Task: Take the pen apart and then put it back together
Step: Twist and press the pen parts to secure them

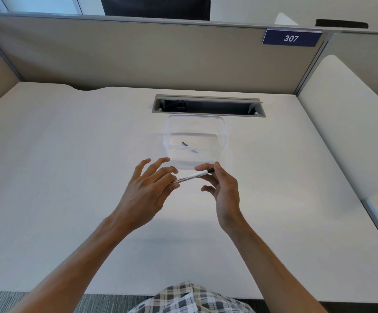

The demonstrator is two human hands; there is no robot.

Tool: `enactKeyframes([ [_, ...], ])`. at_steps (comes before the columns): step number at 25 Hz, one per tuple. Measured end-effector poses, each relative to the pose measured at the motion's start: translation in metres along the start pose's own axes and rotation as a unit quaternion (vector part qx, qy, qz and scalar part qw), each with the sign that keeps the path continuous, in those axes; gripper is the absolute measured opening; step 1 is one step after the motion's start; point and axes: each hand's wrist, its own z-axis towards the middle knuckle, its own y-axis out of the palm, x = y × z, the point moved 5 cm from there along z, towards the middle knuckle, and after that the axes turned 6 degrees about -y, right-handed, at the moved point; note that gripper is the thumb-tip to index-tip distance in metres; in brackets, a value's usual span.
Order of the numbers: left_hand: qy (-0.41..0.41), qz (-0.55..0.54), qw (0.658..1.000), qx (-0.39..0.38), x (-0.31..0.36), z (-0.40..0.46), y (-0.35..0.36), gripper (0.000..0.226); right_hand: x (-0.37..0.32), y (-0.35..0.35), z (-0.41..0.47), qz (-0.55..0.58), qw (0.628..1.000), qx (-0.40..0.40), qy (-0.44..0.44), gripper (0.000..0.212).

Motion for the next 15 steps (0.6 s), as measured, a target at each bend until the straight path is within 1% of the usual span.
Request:
enactKeyframes([
  [5,-0.003,0.004,1.000,-0.002,0.002,0.001,0.001,0.025,-0.001,0.005,-0.003,0.036,0.999,0.004,0.028,0.045],
  [9,-0.001,0.013,1.000,-0.008,0.000,0.000,0.000,0.024,-0.002,0.000,-0.003,0.005,1.000,0.020,0.002,0.037],
  [12,0.002,0.014,1.000,-0.012,-0.003,0.000,-0.001,0.025,-0.007,-0.009,-0.002,-0.078,0.994,0.027,-0.065,0.028],
  [15,0.011,0.009,1.000,-0.022,-0.004,-0.001,-0.003,0.027,-0.010,-0.013,-0.002,-0.202,0.972,-0.014,-0.121,0.032],
])
